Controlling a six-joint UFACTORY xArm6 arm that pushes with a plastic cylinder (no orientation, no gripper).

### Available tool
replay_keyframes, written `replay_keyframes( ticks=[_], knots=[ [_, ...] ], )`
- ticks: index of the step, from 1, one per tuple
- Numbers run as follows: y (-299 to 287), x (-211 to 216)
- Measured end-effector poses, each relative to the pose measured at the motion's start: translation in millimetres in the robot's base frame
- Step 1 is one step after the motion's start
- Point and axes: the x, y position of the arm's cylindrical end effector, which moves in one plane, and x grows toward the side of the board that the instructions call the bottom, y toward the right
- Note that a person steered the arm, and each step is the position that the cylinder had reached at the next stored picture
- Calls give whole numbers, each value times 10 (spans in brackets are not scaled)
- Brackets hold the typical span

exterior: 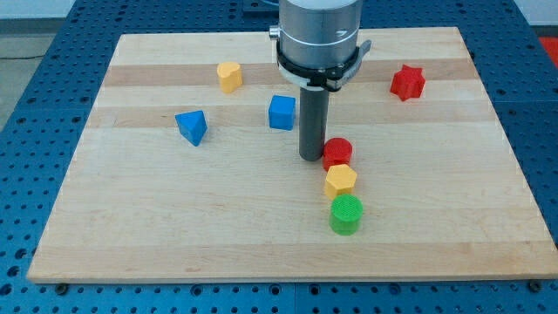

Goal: Move the blue cube in a vertical line above the red circle

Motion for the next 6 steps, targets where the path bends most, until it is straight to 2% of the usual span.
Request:
replay_keyframes(
  ticks=[1, 3, 4, 6],
  knots=[
    [-49, -56],
    [-840, -286],
    [-1062, -533],
    [-613, -674]
  ],
)
